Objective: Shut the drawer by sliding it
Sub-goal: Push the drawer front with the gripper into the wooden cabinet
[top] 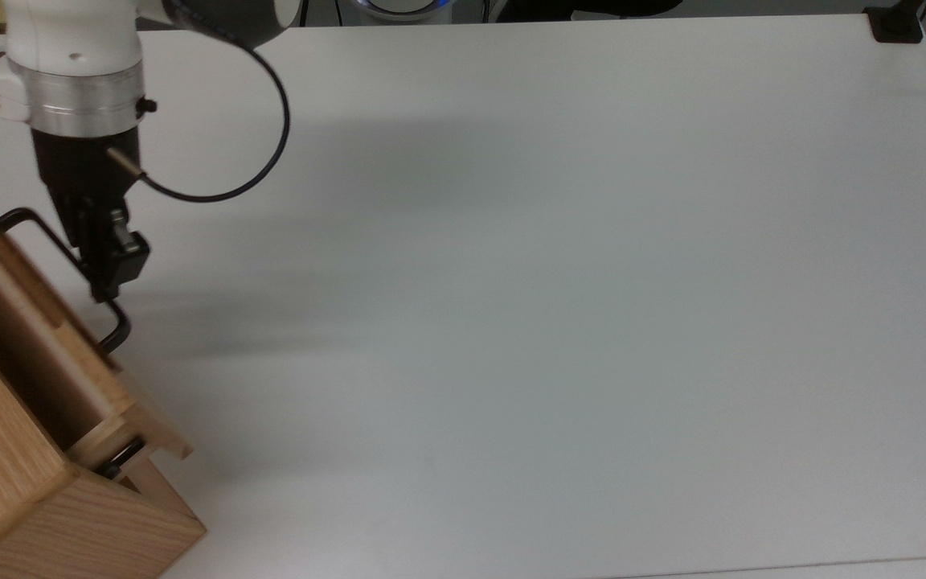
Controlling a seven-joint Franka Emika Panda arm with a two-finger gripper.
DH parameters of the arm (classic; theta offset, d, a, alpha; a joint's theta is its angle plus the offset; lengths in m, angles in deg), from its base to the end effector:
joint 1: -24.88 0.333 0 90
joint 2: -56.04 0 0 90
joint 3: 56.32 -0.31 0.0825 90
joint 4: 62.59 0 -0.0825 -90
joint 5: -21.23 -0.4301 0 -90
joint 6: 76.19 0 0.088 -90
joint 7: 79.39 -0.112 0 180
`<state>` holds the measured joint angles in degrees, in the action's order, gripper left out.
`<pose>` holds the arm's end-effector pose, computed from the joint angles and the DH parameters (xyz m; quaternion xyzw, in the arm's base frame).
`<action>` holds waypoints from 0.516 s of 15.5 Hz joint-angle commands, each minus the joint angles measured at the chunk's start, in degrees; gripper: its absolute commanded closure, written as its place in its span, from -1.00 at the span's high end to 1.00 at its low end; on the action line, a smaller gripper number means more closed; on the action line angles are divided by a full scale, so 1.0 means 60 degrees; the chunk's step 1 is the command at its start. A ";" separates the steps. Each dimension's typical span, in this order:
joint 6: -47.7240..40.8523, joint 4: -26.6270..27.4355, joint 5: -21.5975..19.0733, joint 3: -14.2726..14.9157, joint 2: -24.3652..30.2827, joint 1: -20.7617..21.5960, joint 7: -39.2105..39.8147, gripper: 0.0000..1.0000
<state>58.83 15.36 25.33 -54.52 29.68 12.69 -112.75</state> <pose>0.7592 -0.1854 0.4966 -0.8908 0.3675 -0.2672 0.0077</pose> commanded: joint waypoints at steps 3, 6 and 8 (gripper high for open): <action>0.1343 -0.0292 0.0209 0.0051 -0.0367 -0.0209 -0.0357 -1.00; 0.1755 -0.0262 0.0238 0.0065 -0.0411 -0.0239 -0.0372 -1.00; 0.2309 -0.0262 0.0457 0.0167 -0.0587 -0.0224 -0.0546 -1.00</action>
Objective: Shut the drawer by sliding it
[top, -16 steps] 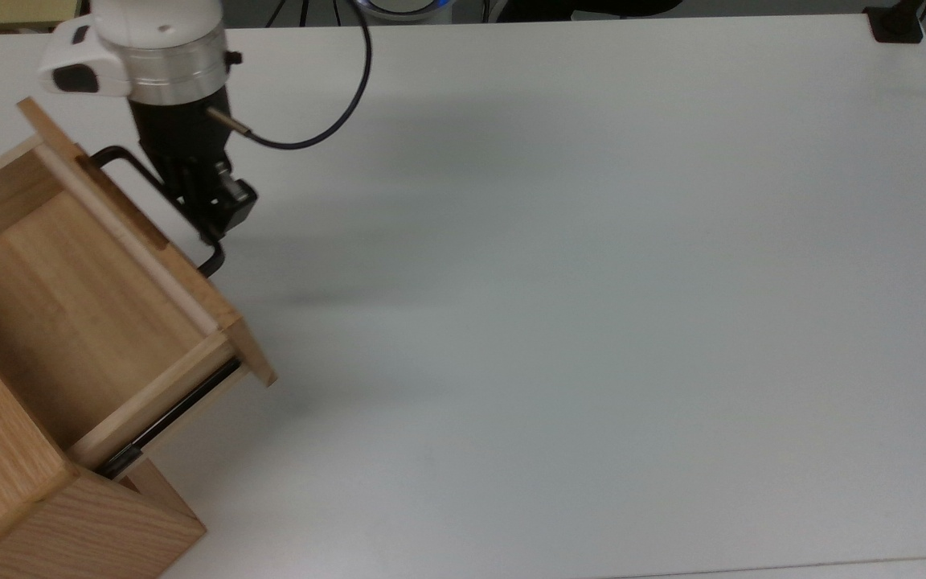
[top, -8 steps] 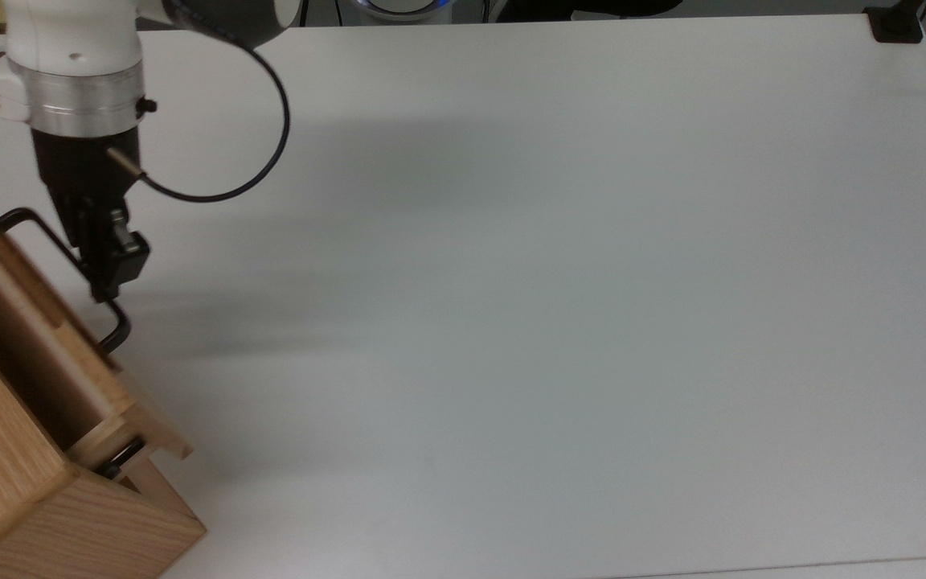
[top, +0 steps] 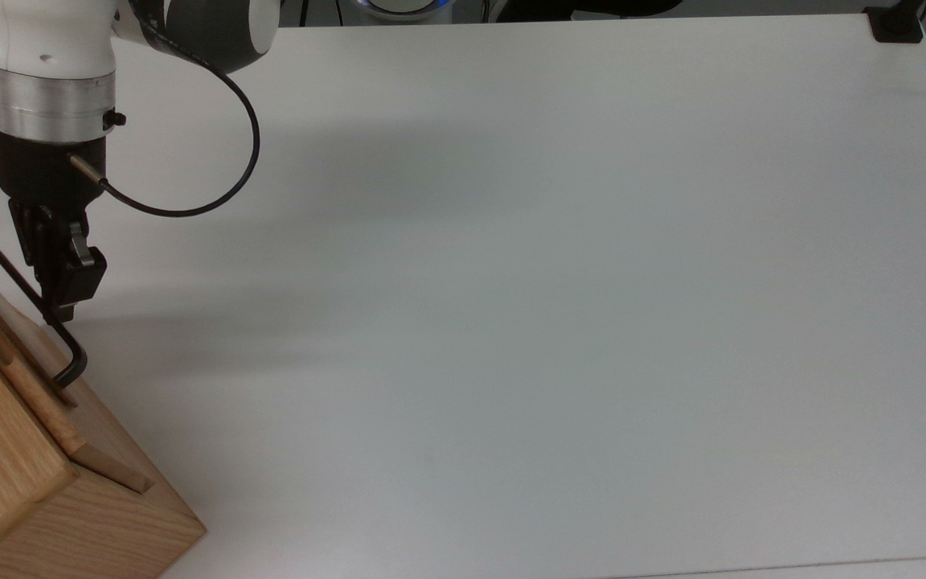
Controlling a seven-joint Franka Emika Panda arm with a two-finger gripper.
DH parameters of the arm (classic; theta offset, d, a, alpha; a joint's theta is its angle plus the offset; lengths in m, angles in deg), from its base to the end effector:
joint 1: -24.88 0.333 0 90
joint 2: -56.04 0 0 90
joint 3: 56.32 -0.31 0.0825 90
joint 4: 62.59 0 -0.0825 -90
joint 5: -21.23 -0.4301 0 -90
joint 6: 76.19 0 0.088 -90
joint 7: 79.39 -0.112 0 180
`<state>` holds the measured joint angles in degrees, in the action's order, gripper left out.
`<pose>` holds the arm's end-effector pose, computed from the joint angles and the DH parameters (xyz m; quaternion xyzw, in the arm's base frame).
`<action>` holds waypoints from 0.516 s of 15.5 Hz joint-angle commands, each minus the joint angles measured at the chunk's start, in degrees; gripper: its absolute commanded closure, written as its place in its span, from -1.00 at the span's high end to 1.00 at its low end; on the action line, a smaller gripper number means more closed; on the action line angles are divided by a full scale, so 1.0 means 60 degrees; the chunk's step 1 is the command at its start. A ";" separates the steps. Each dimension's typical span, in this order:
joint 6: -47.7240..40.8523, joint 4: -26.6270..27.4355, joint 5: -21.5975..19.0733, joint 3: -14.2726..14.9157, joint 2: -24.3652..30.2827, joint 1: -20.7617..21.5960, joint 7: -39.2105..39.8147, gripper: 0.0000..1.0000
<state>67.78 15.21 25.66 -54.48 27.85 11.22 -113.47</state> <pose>0.7663 -0.2064 0.4941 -0.8686 0.3720 -0.3271 0.0148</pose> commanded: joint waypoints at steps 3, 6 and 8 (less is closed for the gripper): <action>0.1171 -0.0194 0.0739 0.0176 -0.0312 0.0007 -0.0633 -1.00; 0.1128 -0.0004 0.0842 0.0132 -0.0166 0.0065 -0.0589 -1.00; 0.1011 0.0521 0.1265 0.0030 0.0112 0.0255 -0.0560 -1.00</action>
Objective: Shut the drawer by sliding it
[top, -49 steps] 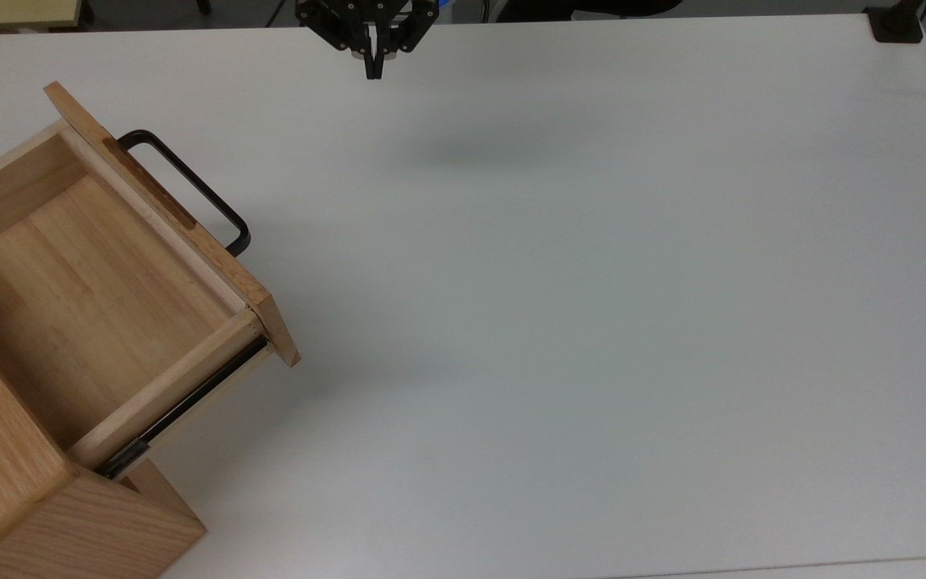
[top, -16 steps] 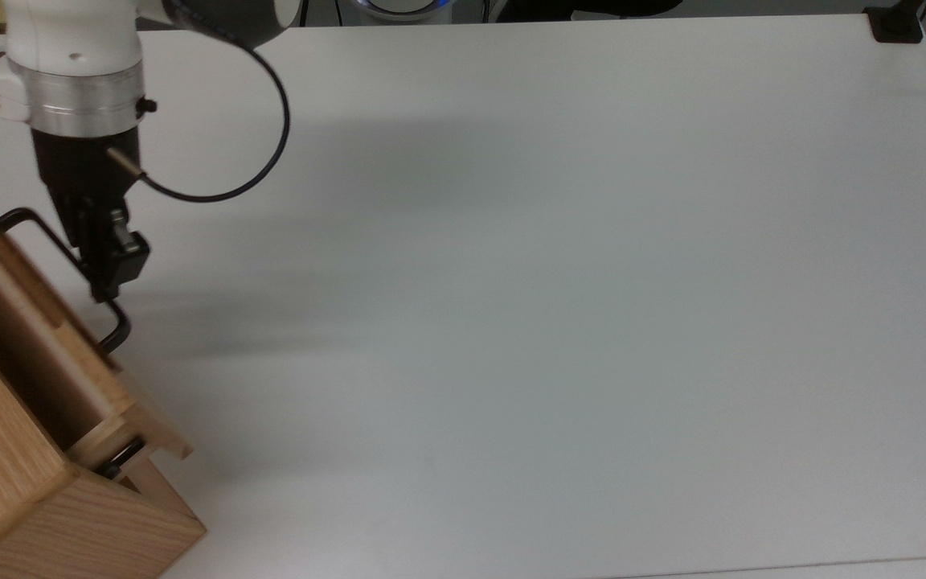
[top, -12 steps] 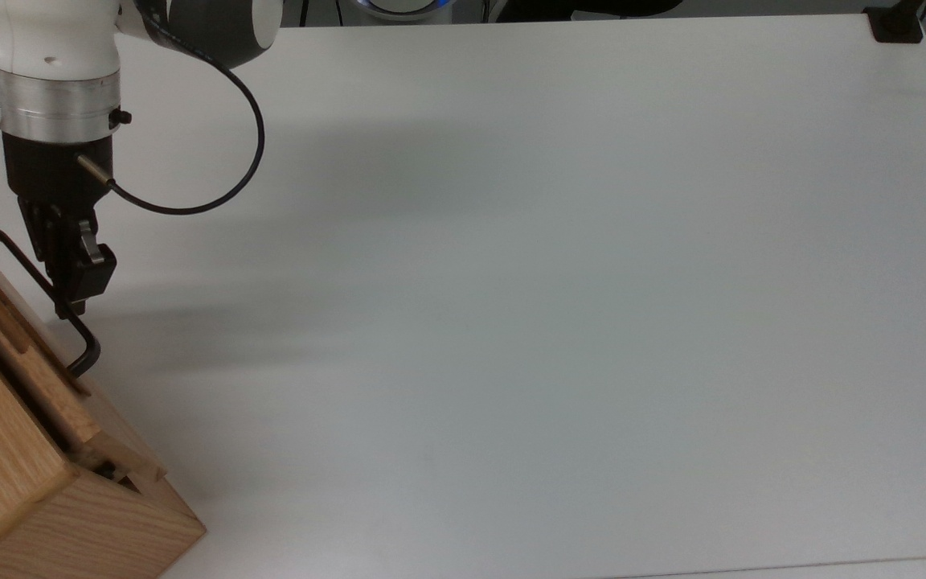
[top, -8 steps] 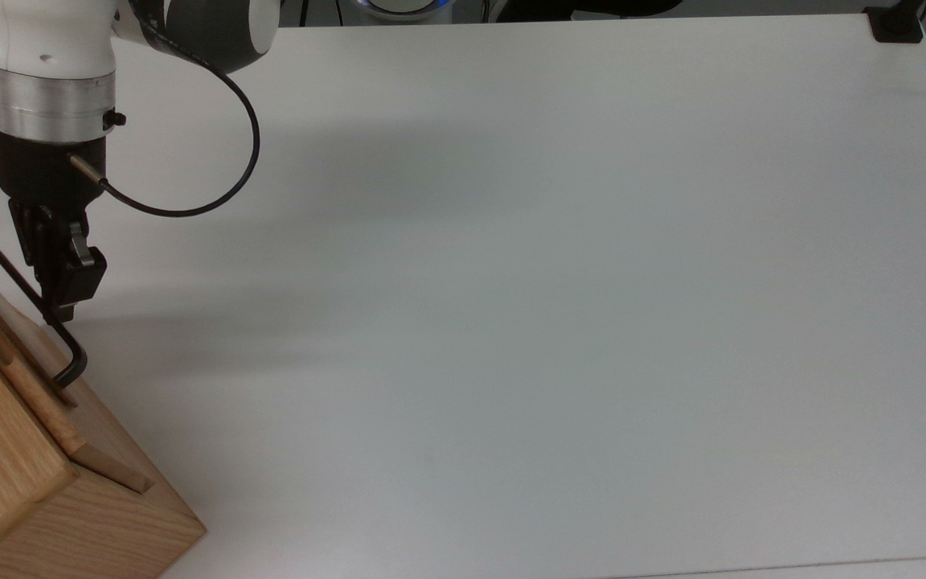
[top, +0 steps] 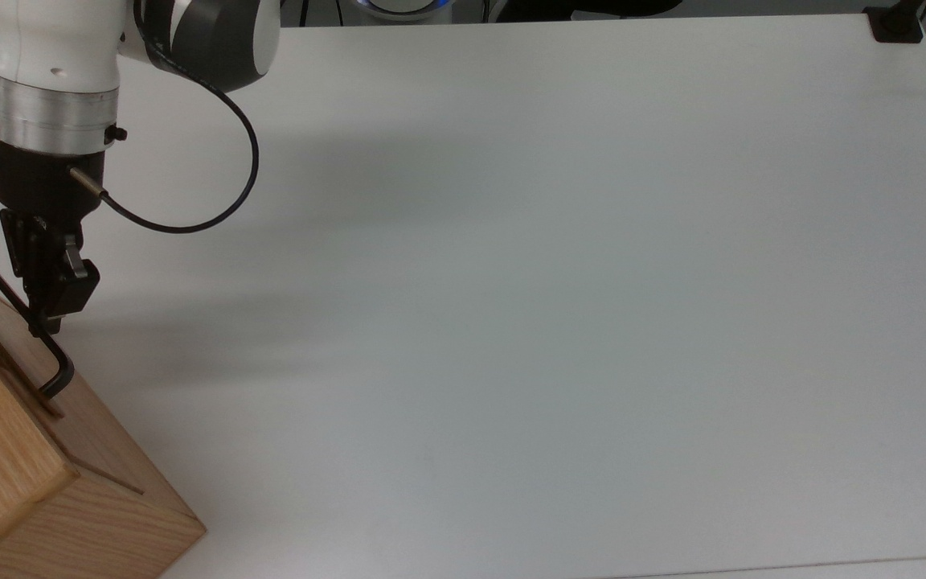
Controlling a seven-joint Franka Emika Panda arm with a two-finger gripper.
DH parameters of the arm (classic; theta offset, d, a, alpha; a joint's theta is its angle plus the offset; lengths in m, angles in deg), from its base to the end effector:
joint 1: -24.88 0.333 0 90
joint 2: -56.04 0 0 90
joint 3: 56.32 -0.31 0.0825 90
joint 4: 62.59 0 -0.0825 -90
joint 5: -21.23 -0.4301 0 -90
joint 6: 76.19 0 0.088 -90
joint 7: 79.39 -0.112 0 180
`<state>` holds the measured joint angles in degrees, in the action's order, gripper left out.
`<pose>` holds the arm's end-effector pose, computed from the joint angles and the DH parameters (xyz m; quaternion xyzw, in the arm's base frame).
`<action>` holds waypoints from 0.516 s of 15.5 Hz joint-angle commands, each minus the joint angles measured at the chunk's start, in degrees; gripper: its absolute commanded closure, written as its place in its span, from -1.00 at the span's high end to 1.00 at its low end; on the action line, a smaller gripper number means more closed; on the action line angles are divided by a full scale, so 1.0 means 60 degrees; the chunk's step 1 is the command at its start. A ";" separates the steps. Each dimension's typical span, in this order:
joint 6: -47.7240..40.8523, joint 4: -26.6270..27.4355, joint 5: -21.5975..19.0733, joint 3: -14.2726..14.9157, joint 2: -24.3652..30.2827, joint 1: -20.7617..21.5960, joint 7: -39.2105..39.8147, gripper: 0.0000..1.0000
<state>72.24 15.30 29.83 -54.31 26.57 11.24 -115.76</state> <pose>0.7720 -0.2072 0.4861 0.8611 -0.3632 0.3559 0.0025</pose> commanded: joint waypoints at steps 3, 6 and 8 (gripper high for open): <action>-0.1249 0.1036 0.0909 -0.0013 0.0911 0.1071 -0.0135 -1.00; -0.3300 0.1167 0.0837 -0.0028 0.1481 0.1949 0.0536 -1.00; -0.4618 0.1328 0.0676 -0.0028 0.2095 0.2535 0.1152 -1.00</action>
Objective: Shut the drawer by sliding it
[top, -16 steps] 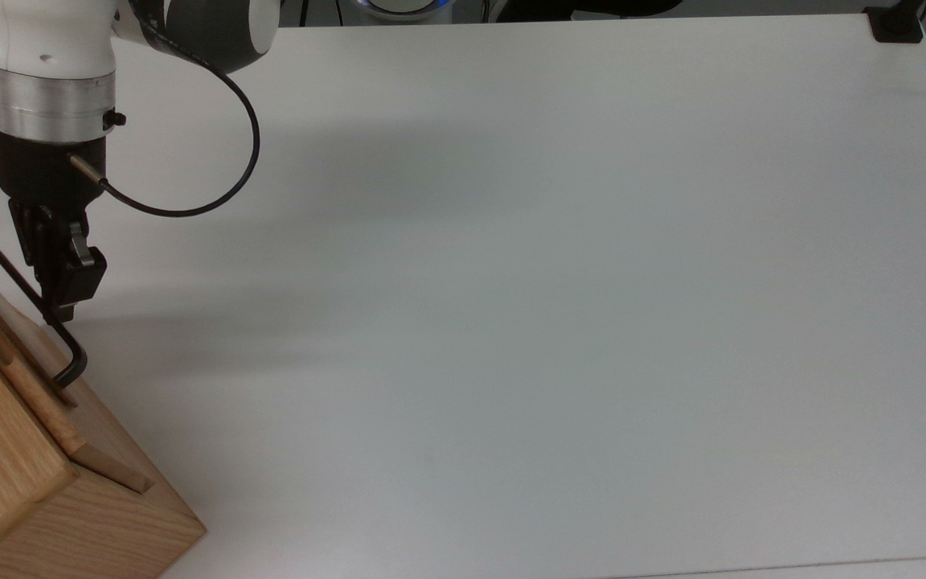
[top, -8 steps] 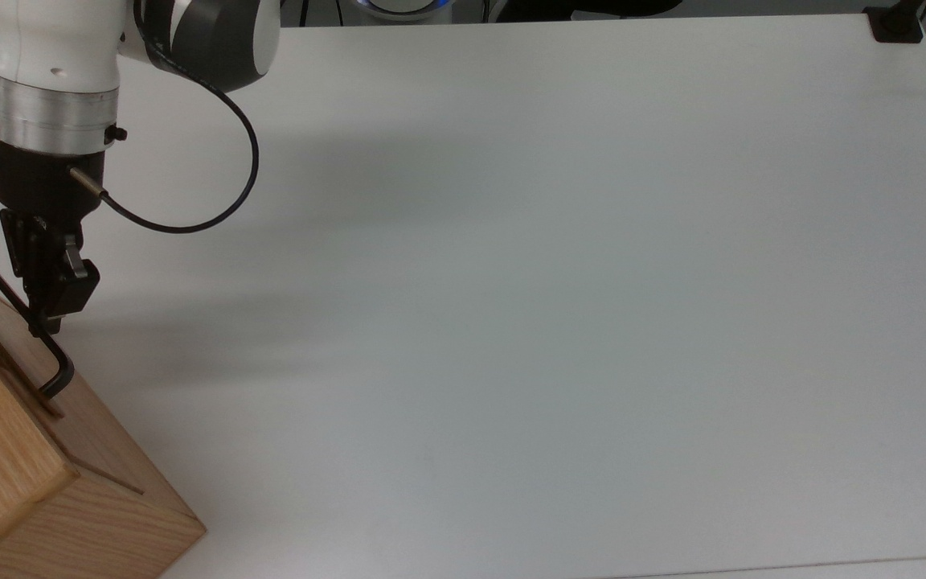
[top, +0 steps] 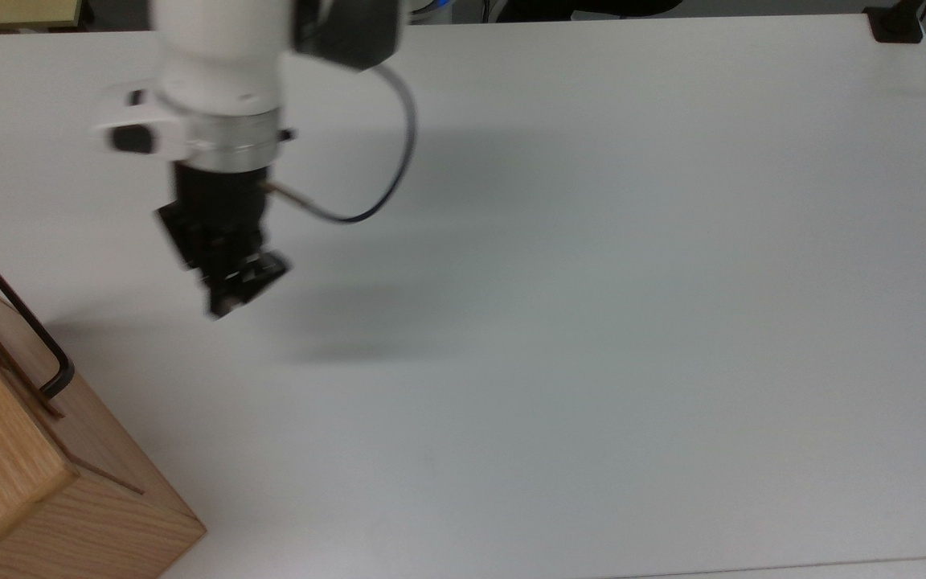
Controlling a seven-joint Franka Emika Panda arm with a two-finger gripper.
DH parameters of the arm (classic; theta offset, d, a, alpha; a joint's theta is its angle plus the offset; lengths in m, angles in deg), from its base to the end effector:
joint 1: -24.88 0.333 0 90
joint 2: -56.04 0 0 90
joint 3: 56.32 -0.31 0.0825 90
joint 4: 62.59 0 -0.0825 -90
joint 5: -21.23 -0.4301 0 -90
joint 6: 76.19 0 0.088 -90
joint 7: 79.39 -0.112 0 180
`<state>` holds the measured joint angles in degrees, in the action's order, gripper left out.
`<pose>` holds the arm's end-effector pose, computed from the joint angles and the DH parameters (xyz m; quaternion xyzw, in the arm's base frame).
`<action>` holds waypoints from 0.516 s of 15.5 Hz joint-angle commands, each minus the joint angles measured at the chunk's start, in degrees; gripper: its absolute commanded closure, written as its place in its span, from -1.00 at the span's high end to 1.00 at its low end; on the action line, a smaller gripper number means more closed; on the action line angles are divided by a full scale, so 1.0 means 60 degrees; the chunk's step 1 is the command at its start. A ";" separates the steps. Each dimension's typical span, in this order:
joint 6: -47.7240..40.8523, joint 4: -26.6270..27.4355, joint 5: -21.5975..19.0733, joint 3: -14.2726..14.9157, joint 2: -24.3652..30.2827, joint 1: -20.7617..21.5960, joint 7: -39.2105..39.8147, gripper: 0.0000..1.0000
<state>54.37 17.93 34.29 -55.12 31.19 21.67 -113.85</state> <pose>0.7667 -0.0626 0.4821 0.9322 -0.2704 0.2362 0.0448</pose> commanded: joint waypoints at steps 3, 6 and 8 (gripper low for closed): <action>-0.2975 0.1592 -0.0842 0.0108 0.2497 0.1341 0.1960 -1.00; -0.4833 0.1844 -0.1487 0.0108 0.3262 0.1605 0.3367 -1.00; -0.5889 0.1931 -0.1752 0.0108 0.3627 0.1606 0.4711 -1.00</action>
<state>24.52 25.35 26.32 -55.26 48.42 30.84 -95.48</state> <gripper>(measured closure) 0.965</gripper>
